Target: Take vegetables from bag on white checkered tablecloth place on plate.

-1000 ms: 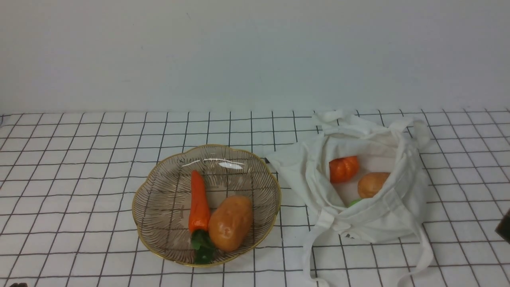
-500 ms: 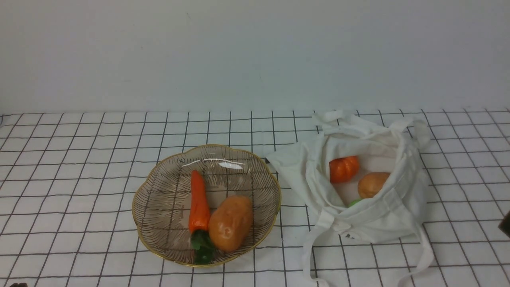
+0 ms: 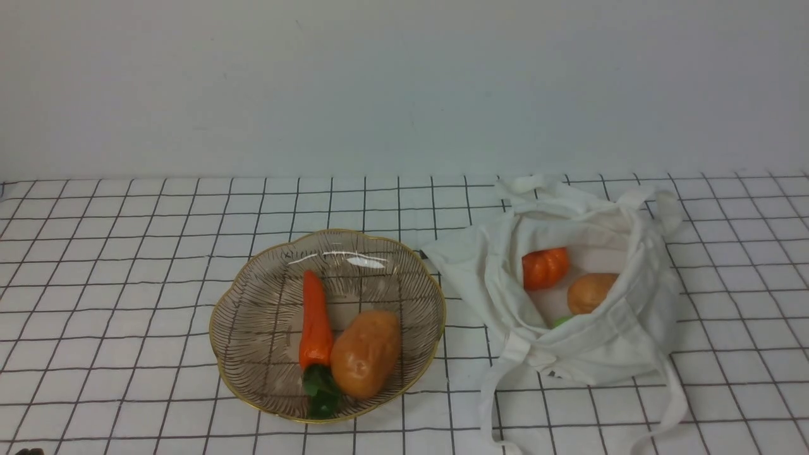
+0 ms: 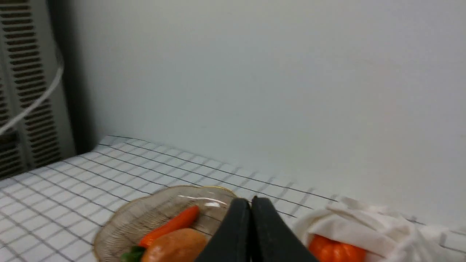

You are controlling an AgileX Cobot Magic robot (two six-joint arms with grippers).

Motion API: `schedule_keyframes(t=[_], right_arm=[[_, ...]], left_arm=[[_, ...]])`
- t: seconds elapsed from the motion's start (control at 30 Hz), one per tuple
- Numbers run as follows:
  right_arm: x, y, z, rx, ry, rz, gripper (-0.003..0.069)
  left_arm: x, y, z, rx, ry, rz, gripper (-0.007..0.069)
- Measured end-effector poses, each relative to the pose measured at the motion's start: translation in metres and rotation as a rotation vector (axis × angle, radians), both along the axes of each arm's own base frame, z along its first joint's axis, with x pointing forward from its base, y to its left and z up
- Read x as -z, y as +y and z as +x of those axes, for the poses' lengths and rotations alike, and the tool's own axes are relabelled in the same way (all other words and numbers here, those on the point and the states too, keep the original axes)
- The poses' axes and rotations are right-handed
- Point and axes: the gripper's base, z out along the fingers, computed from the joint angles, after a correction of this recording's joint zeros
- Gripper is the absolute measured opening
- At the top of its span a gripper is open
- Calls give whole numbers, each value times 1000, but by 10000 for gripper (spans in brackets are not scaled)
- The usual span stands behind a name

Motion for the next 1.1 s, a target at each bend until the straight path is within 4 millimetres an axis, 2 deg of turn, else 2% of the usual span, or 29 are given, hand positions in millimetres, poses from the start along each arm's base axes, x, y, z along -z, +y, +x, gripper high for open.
schedule_keyframes(t=[0.3, 0.47, 0.83, 1.1], right_arm=[[70, -22, 5, 391, 99, -43, -15], [95, -27, 5, 474, 159, -54, -15], [100, -27, 4, 482, 196, -63, -15], [100, -23, 4, 402, 194, -71, -15]], left_arm=[[0, 0, 0, 0, 0, 0, -8], [0, 0, 0, 0, 0, 0, -8], [0, 0, 0, 0, 0, 0, -8], [0, 0, 0, 0, 0, 0, -8]])
